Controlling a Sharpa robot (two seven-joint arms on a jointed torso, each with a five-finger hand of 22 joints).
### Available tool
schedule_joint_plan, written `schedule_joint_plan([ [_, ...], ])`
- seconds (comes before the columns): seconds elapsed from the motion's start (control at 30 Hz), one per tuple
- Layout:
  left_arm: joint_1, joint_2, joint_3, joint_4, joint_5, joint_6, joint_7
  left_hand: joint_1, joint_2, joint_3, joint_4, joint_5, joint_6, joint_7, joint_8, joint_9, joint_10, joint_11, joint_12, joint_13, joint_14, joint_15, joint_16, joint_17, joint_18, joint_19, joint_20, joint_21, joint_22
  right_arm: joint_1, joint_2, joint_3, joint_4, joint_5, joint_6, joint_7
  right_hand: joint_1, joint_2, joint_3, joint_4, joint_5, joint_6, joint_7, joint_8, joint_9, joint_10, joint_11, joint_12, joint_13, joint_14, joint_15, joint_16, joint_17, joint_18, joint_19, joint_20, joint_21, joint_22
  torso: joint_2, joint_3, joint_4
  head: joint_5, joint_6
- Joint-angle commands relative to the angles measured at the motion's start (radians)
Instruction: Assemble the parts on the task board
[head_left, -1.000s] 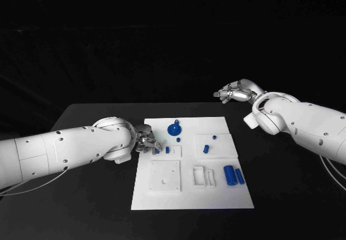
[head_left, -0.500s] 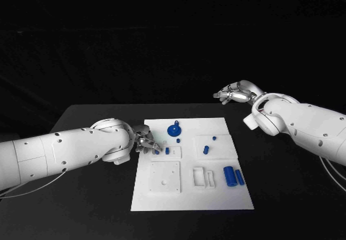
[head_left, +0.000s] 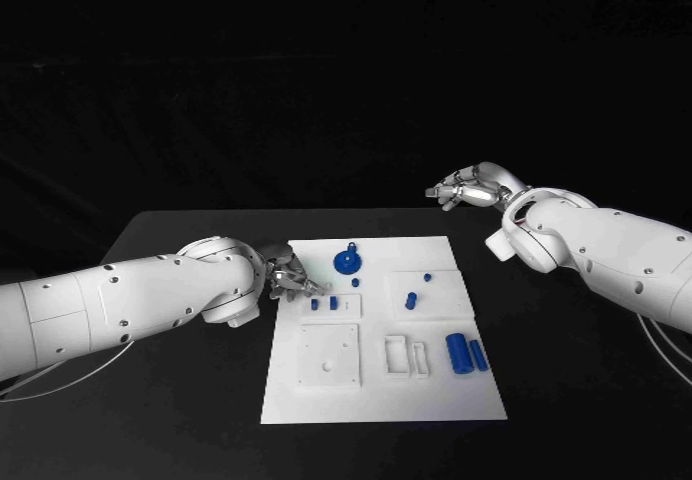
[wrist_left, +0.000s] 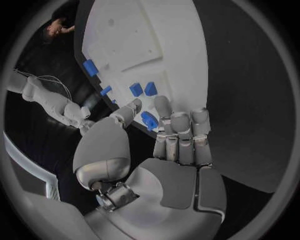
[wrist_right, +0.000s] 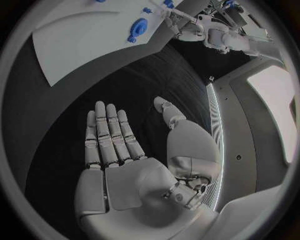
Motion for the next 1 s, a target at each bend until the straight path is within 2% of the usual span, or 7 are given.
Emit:
schedule_joint_plan([
  [0.03,-0.002,-0.001,0.002,-0.007,0.071,-0.040,0.011,-0.005,-0.010,-0.007,0.011,-0.005,-0.030,0.021,0.002,0.003,-0.006,0.008,-0.007,-0.001,0.000,0.008,-0.004,-0.003,-0.015,-0.006,-0.106,-0.005,-0.001,0.000,-0.001,0.001,0.001,0.000,0.010,0.005,0.001,0.002,0.000,0.006,0.006,-0.008,0.034,0.005,-0.002,0.003,0.002,-0.001,-0.001,-0.008,-0.002,-0.006,-0.002,-0.001,-0.002,0.003,-0.005,0.002,0.000,0.0005,0.0006,-0.001,0.002],
  [0.17,-0.002,0.002,0.003,-0.009,0.091,-0.094,0.053,-0.016,-0.006,-0.066,0.008,-0.003,-0.058,0.031,0.002,0.007,-0.055,0.018,-0.046,-0.017,-0.035,0.019,-0.040,-0.019,-0.019,-0.042,-0.094,-0.032,-0.008,-0.001,-0.001,0.001,0.001,0.000,0.010,0.005,0.001,0.001,0.000,0.007,0.006,-0.008,0.034,0.005,-0.002,0.003,0.002,-0.001,-0.001,-0.008,-0.002,-0.006,-0.002,-0.001,-0.002,0.003,-0.005,0.002,-0.001,0.0006,0.0001,-0.003,0.007],
  [0.3,-0.002,0.006,0.004,-0.006,0.184,-0.163,0.211,0.022,-0.001,-0.075,-0.004,-0.002,-0.078,0.042,0.018,0.010,-0.106,0.031,-0.084,-0.035,-0.076,0.033,-0.077,-0.036,-0.025,-0.079,-0.081,-0.063,-0.018,-0.001,-0.001,0.001,0.000,0.000,0.010,0.006,0.001,0.002,0.000,0.007,0.006,-0.008,0.034,0.005,-0.002,0.004,0.002,-0.001,-0.002,-0.008,-0.002,-0.006,-0.002,-0.001,-0.002,0.003,-0.005,0.002,0.001,-0.0001,-0.0007,-0.006,0.011],
  [0.43,-0.002,0.017,0.004,-0.004,0.162,-0.232,0.349,0.219,0.071,-0.065,-0.141,0.032,-0.113,0.075,0.038,0.004,-0.199,0.070,-0.159,-0.079,-0.169,0.076,-0.150,-0.067,-0.059,-0.170,-0.038,-0.122,-0.028,-0.001,-0.001,0.001,0.000,0.000,0.010,0.005,0.001,0.002,0.000,0.007,0.006,-0.008,0.034,0.005,-0.002,0.004,0.002,-0.001,-0.002,-0.008,-0.002,-0.006,-0.002,-0.001,-0.002,0.003,-0.005,0.002,0.000,0.0003,-0.0011,-0.008,0.014],
  [0.6,-0.002,0.037,0.006,-0.013,0.066,-0.239,0.456,0.357,0.080,-0.019,-0.254,0.099,-0.131,0.095,0.039,-0.022,-0.274,0.110,-0.263,-0.139,-0.218,0.117,-0.208,-0.091,-0.073,-0.215,-0.004,-0.166,-0.038,-0.001,0.002,0.001,-0.001,0.000,0.011,0.006,0.001,0.002,0.000,0.007,0.006,-0.008,0.034,0.005,-0.002,0.004,0.002,-0.001,-0.002,-0.008,-0.002,-0.006,-0.002,0.000,-0.002,0.003,-0.006,0.002,0.000,0.0008,-0.0007,-0.008,0.018],
  [0.77,-0.001,0.061,0.013,-0.030,-0.031,-0.241,0.484,0.404,0.086,-0.001,-0.278,0.102,-0.125,0.097,0.029,-0.055,-0.281,0.138,-0.386,-0.205,-0.217,0.143,-0.225,-0.094,-0.057,-0.217,0.022,-0.177,-0.030,-0.002,0.004,0.001,-0.001,0.000,0.011,0.006,0.002,0.003,0.000,0.007,0.006,-0.008,0.034,0.005,-0.002,0.004,0.002,-0.001,-0.002,-0.008,-0.002,-0.006,-0.002,0.000,-0.002,0.003,-0.006,0.002,0.000,0.0008,0.0000,-0.010,0.019],
  [1.0,0.000,0.109,0.020,-0.063,-0.200,-0.211,0.488,0.437,0.097,-0.002,-0.279,0.106,-0.096,0.088,0.025,-0.079,-0.255,0.145,-0.474,-0.244,-0.195,0.145,-0.213,-0.081,-0.045,-0.197,0.027,-0.174,-0.017,-0.002,0.006,0.001,-0.002,0.000,0.012,0.006,0.002,0.003,0.000,0.007,0.006,-0.008,0.034,0.005,-0.002,0.004,0.002,-0.001,-0.002,-0.008,-0.002,-0.006,-0.002,0.000,-0.002,0.003,-0.006,0.002,0.000,0.0008,0.0000,-0.011,0.022],
])
